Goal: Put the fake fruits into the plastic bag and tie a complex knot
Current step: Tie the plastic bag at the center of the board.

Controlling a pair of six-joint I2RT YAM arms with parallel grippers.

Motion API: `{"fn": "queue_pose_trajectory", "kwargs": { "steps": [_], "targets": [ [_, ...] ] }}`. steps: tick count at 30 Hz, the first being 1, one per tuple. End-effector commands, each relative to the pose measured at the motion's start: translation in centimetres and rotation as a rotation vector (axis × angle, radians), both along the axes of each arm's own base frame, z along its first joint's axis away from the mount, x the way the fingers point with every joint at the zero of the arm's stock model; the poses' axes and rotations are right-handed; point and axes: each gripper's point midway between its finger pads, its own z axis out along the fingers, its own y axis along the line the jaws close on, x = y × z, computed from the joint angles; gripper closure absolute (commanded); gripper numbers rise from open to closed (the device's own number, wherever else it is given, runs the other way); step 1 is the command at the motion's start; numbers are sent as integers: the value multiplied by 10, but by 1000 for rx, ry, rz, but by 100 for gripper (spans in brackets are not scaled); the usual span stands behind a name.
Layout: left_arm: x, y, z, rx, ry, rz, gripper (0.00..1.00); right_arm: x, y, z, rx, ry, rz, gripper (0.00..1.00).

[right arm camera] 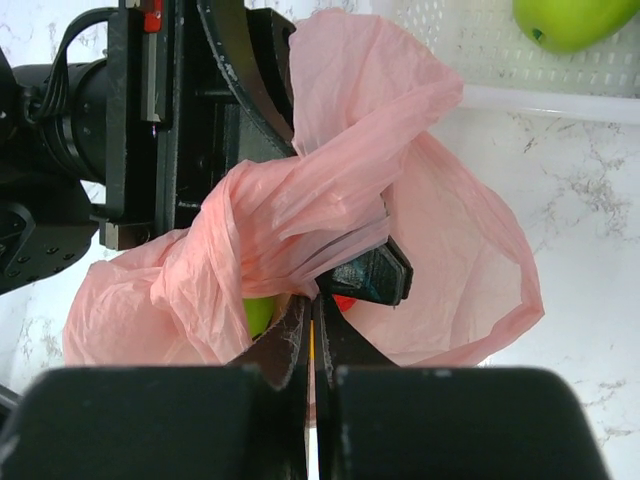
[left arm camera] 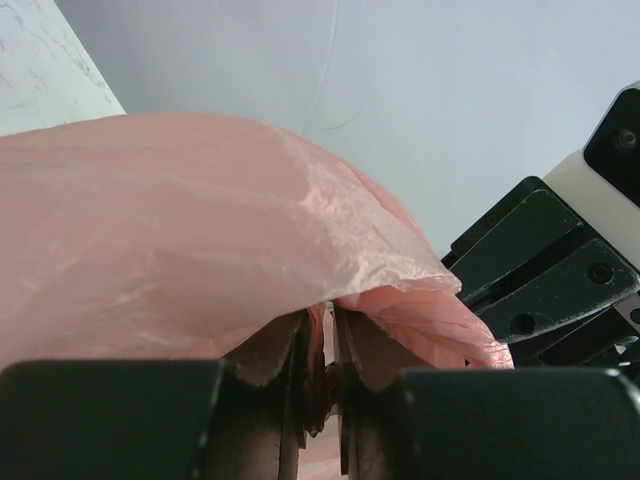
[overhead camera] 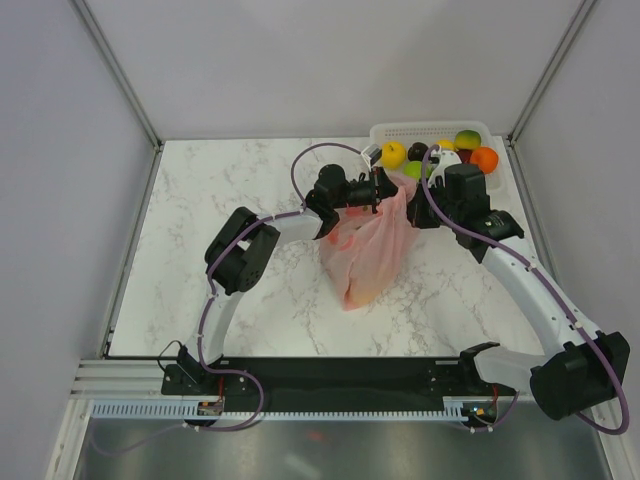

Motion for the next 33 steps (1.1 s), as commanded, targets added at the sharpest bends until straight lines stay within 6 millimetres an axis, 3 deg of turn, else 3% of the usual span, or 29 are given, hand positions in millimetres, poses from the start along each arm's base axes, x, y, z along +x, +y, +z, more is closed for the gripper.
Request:
{"fn": "queue_pose_trajectory", "kwargs": {
  "steps": [1,6,17,23,33],
  "targets": [
    [-12,-3,7,-34,-34,-41,79,15,-11,12,-7,-79,-87,100],
    [-10,2,8,-35,-32,-33,75,17,-24,17,-33,-105,-155,100],
    [-7,8,5,-30,-31,-26,67,20,-34,17,-72,-104,-197,100],
    [-1,21,3,-21,-33,-11,57,21,-37,20,-78,-111,-214,100],
    [-2,47,14,-35,-66,4,53,22,-37,22,-79,-111,-216,100]
  ]
}}
